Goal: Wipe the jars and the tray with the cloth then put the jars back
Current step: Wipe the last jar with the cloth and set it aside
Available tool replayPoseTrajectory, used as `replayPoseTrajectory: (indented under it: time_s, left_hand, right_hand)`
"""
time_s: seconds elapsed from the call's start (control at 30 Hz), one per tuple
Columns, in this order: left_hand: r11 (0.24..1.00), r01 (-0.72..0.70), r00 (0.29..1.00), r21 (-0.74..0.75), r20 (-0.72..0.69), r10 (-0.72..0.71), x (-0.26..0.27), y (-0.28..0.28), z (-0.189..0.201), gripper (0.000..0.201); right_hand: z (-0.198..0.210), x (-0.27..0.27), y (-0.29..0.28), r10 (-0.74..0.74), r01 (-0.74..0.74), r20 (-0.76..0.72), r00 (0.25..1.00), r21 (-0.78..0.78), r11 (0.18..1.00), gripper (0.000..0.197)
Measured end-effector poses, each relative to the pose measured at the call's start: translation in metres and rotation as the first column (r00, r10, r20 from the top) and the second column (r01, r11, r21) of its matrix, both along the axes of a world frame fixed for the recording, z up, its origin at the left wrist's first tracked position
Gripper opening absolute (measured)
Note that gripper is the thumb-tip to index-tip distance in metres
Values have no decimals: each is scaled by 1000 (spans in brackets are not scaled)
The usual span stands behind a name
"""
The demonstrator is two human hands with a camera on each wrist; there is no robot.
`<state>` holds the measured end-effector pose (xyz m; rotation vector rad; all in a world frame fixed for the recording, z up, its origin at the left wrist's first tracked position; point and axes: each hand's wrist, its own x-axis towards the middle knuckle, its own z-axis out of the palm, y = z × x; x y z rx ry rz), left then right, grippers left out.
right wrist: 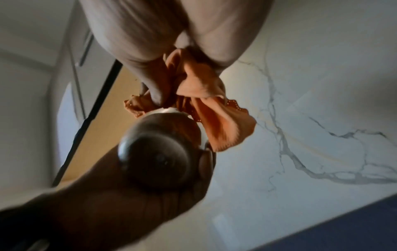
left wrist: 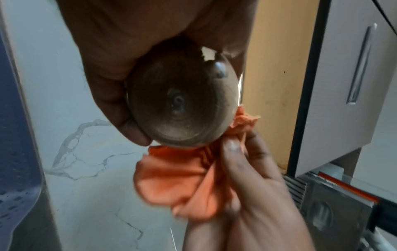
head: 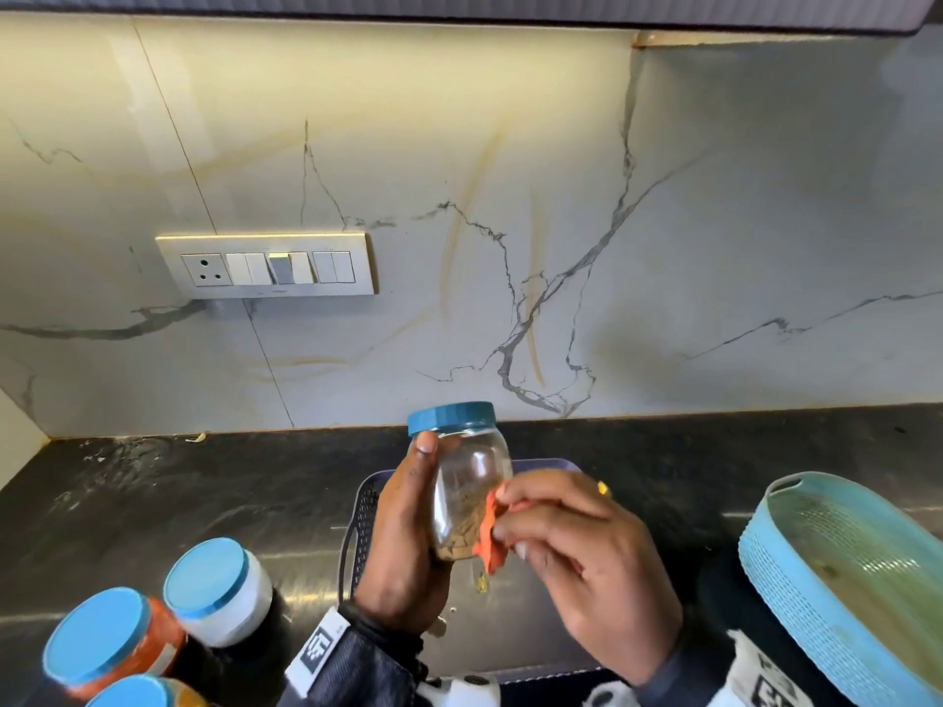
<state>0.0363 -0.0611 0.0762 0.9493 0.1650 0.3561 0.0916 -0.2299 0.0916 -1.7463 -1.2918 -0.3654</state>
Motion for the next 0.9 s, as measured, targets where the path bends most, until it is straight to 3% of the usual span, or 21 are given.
replayPoseTrajectory:
  time_s: [0.1, 0.23, 0.37, 0.57, 0.7, 0.8, 0.9]
  left_hand:
    - [999, 26, 1000, -26, 10, -26, -1, -2, 4, 66]
    - [998, 7, 1000, 56, 14, -8, -3, -11, 5, 65]
    - [999, 37, 999, -29, 15, -36, -3, 1, 7, 62]
    - [1000, 20, 1000, 8, 10, -20, -1, 6, 3, 67]
    - [991, 103, 993, 91, -64, -97, -4, 7, 1, 69]
    - [960, 2, 998, 282, -66, 18, -3, 7, -5, 65]
    - [943, -65, 993, 326, -69, 92, -3, 5, -9, 58]
  right_hand:
    - [1, 9, 2, 27, -27, 23, 999, 9, 1000, 20]
    - [12, 36, 16, -68, 98, -159, 985, 189, 977, 20]
    - [1, 13, 16, 44, 17, -309, 950, 192, 981, 28]
    - [-4, 9, 8, 27, -1, -176, 984, 150, 989, 26]
    - [-4, 5, 9, -13, 17, 126, 992, -24, 1000, 21]
    - [-9, -6, 12, 14, 18, 252, 968, -125, 992, 19]
    - [-5, -3, 13, 4, 24, 241, 971, -112, 993, 20]
